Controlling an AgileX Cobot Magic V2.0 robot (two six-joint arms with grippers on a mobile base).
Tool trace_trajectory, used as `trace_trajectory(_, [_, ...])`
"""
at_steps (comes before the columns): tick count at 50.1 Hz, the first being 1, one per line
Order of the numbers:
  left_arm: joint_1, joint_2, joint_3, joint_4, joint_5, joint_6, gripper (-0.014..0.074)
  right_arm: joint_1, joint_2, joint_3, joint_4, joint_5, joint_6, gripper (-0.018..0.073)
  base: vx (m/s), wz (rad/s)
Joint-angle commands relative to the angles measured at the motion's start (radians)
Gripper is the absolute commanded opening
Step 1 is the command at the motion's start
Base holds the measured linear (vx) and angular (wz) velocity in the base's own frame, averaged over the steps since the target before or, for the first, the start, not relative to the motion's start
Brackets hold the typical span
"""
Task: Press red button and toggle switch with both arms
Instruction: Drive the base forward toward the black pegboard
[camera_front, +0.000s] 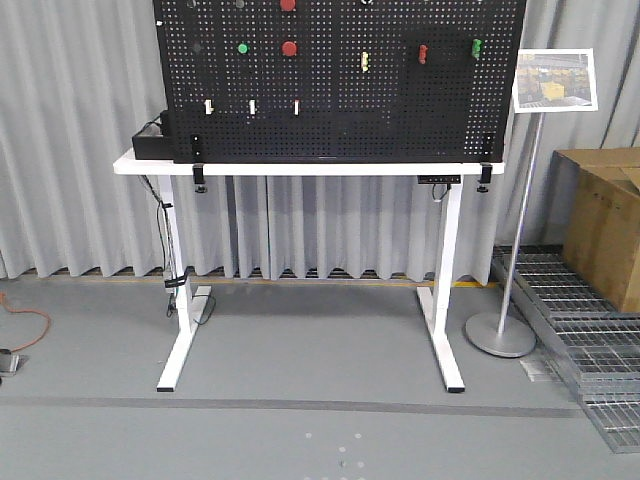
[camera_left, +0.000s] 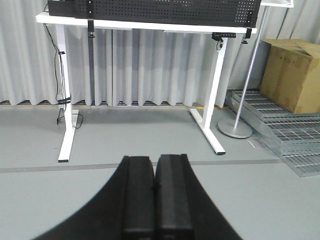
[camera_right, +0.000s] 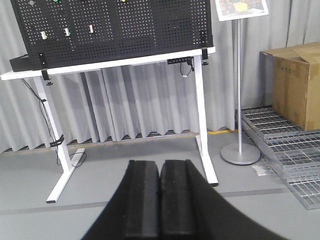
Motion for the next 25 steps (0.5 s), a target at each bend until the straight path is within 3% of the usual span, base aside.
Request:
trace_trajectory(1, [0.0, -0.016, 0.034, -0.003, -0.088, -0.007, 0.0002, -0.006, -0.018, 0.012, -0.004, -0.081, -0.012, -0.0003, 0.0, 0.0])
trace_trajectory(25, [0.0, -0.016, 0.034, -0.003, -0.088, -0.007, 0.0002, -0.006, -0.018, 0.012, -0.004, -0.081, -0.012, -0.0003, 0.0, 0.0])
